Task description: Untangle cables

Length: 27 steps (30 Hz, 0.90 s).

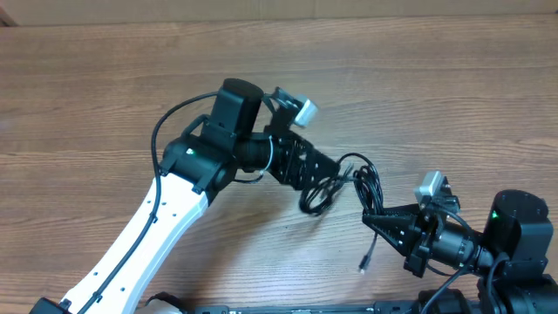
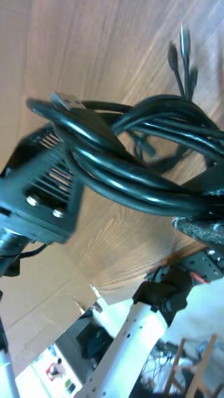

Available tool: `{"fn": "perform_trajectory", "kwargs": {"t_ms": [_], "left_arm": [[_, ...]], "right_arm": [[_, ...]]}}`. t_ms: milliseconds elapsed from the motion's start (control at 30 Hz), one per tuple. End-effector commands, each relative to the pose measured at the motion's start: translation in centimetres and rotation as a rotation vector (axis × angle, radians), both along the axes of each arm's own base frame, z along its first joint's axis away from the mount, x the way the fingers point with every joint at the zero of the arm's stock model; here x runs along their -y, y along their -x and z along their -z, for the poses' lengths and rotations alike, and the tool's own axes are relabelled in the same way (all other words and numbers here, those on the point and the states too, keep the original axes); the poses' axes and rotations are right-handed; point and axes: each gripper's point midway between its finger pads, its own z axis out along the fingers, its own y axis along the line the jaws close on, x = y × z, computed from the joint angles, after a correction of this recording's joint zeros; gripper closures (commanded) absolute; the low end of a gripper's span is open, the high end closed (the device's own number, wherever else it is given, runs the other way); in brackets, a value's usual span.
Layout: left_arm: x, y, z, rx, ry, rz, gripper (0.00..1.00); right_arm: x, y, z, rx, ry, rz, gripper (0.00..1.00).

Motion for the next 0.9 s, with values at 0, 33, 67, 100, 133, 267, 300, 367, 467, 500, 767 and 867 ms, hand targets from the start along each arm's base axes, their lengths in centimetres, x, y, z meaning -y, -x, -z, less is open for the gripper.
{"fn": "perform_trajectory", "kwargs": {"t_ms": [0,33,67,100,133,267,300,367,467,500,767,867], "left_arm": [[1.3,2.4,-1.8,0.354,0.011,0.258,0.11],[1.7,2.9,-1.9,0.400,0.013,0.300,0.12],[2.0,3.4,-2.0,0.431,0.025,0.336,0.12],[2.3,3.9,-2.2,0.450,0.040,0.364,0.12],[2.6,4.3,-2.6,0.461,0.063,0.388,0.12],[3.1,5.9,-4.1,0.485,0.170,0.477,0.12],[3.1,6.1,-4.3,0.487,0.186,0.488,0.12],[3.2,6.2,-4.4,0.491,0.191,0.491,0.14],[3.3,6.3,-4.4,0.487,0.195,0.496,0.29],[3.3,6.4,-4.5,0.481,0.198,0.496,0.36],[3.5,7.1,-5.6,0.473,0.263,0.527,0.96],[3.5,5.9,-6.1,0.430,0.263,0.463,0.96]], "right_arm": [[-0.3,0.6,-1.1,-0.040,-0.058,-0.006,0.96],[-0.3,0.6,-1.1,-0.052,-0.064,-0.004,0.96],[-0.3,0.6,-1.1,-0.064,-0.070,-0.001,0.96],[-0.3,0.6,-1.1,-0.070,-0.074,0.000,0.96],[-0.3,0.6,-1.1,-0.081,-0.079,0.005,0.96],[-0.4,0.6,-1.5,-0.098,-0.100,0.006,0.96],[-0.6,0.8,-1.8,-0.096,-0.113,-0.009,0.96],[-0.9,1.2,-2.5,-0.076,-0.137,-0.052,0.96],[-1.1,1.5,-2.9,-0.061,-0.151,-0.077,0.96],[-1.1,1.5,-2.9,-0.061,-0.151,-0.077,0.96],[-1.1,1.4,-2.8,-0.068,-0.150,-0.071,0.96],[-0.8,1.1,-2.2,-0.089,-0.132,-0.036,0.96]]}}
